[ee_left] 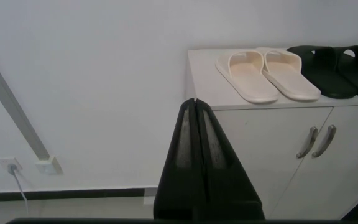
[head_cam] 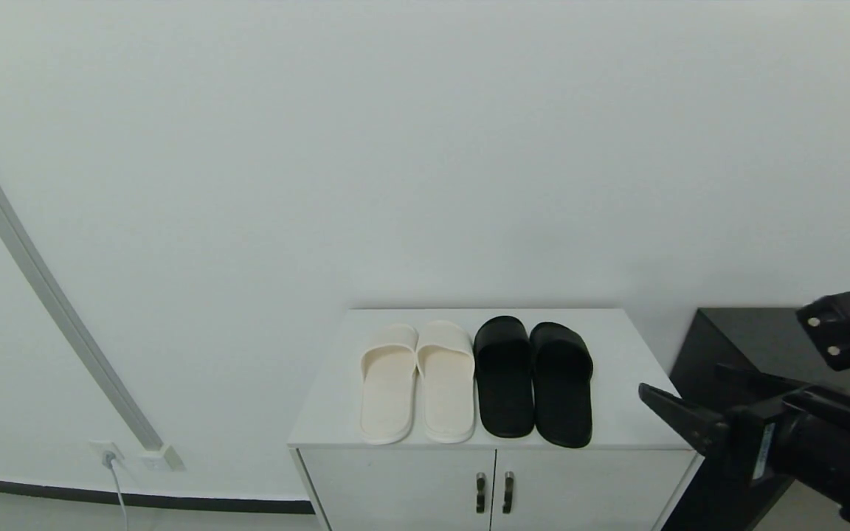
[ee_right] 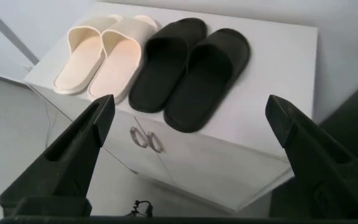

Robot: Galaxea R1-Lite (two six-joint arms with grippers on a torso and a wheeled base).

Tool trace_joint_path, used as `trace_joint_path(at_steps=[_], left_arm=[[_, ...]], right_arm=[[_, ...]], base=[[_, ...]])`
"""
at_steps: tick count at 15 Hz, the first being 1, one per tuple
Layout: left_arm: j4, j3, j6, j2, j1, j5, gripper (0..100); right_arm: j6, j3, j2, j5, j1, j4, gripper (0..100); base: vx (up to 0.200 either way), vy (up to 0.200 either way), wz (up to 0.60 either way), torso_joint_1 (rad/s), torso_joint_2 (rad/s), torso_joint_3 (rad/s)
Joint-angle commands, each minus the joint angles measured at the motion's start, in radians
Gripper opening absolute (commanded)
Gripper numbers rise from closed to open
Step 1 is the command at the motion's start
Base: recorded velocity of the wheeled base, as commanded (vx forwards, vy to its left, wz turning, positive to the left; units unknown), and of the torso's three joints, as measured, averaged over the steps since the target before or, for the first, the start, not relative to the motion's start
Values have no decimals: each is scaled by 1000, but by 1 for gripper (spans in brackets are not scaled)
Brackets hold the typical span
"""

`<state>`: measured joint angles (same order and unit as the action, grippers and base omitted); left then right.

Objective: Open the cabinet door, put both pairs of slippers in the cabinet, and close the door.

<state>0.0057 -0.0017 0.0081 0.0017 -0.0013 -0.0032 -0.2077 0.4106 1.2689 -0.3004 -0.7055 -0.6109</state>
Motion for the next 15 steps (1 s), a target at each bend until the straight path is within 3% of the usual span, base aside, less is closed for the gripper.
trace_joint_path(at_steps=[1,7,12,15], left_arm=[[0,0,1,0,0,0,0],[0,0,0,0,0,0,0],[0,0,1,0,0,-1,0],[0,0,0,0,0,-1,0]], right_arm=[[-32,56,187,-62,-66,-47,100],[-76,105,409,-160,-89,-178,100],[-88,186,512,-181,-95,-184,100],[-116,221,624,-253,-95,-194,100]], base=[[0,0,0,0,0,0],[0,0,0,0,0,0],[0,0,0,0,0,0],[0,0,0,0,0,0]])
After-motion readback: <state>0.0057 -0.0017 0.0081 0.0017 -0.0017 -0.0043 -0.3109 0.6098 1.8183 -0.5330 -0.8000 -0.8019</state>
